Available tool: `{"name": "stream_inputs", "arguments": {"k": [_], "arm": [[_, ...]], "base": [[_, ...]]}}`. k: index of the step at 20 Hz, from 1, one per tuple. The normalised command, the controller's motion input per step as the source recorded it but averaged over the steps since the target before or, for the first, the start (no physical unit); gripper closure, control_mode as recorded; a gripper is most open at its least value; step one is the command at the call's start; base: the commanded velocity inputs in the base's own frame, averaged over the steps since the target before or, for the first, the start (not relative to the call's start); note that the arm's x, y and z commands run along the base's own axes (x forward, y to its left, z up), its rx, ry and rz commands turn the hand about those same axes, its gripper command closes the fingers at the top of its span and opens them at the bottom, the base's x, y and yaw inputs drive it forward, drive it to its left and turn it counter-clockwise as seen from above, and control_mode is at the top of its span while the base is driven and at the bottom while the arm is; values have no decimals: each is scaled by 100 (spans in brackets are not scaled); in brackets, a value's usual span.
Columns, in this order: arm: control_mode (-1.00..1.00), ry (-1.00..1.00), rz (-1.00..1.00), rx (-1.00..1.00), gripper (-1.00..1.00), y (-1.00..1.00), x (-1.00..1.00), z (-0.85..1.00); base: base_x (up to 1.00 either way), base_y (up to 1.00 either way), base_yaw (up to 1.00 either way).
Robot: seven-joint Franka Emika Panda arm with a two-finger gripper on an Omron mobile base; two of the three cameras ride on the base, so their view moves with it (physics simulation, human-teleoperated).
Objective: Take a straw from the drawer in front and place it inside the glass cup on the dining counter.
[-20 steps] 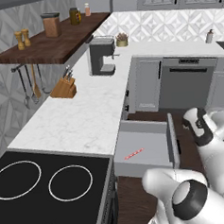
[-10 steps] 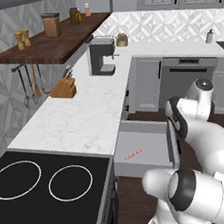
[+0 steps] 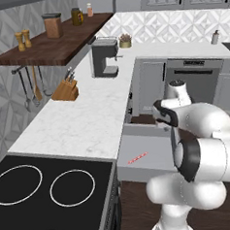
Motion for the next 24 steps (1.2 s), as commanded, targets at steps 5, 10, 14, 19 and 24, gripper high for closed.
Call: {"name": "stream_inputs", "arguments": {"k": [5, 10, 14, 19, 24], "arm": [[-100, 22, 0, 2, -100, 21, 14, -65], [-100, 13, 0, 0, -100, 13, 1, -47], [-100, 15, 0, 1, -100, 0, 3, -47], [-100, 12, 0, 3, -100, 0, 2, -55], [-100, 4, 0, 7, -100, 0, 0, -41]], "base": [[0, 0, 0], [0, 0, 0], [0, 0, 0], [0, 0, 0], [0, 0, 0]]}}
